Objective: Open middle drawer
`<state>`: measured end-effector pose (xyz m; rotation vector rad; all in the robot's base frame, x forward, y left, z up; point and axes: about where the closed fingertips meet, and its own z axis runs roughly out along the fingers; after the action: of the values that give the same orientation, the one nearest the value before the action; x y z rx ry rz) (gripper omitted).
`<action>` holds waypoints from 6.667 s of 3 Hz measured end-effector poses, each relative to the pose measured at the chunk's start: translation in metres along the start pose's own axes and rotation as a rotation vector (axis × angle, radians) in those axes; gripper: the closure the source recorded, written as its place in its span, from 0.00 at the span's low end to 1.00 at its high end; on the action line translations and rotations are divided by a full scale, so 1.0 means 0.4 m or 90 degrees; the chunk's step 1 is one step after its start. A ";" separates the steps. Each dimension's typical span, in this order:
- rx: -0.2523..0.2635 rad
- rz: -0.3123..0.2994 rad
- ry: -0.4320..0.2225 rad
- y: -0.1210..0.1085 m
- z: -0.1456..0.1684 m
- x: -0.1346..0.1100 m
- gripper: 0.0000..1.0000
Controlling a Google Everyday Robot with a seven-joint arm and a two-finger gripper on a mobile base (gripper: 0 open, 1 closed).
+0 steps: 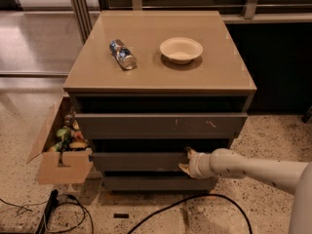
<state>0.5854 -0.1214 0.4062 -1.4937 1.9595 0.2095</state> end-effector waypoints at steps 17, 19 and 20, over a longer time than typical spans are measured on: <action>-0.024 -0.012 -0.032 0.054 -0.115 -0.035 0.83; -0.024 -0.012 -0.032 0.054 -0.115 -0.035 0.36; -0.024 -0.012 -0.032 0.054 -0.115 -0.035 0.13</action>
Offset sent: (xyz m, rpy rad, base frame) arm -0.2203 -0.0698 -0.0131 0.1543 0.0964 -0.0241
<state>0.5494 -0.1256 0.4443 -1.5162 1.9104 0.2755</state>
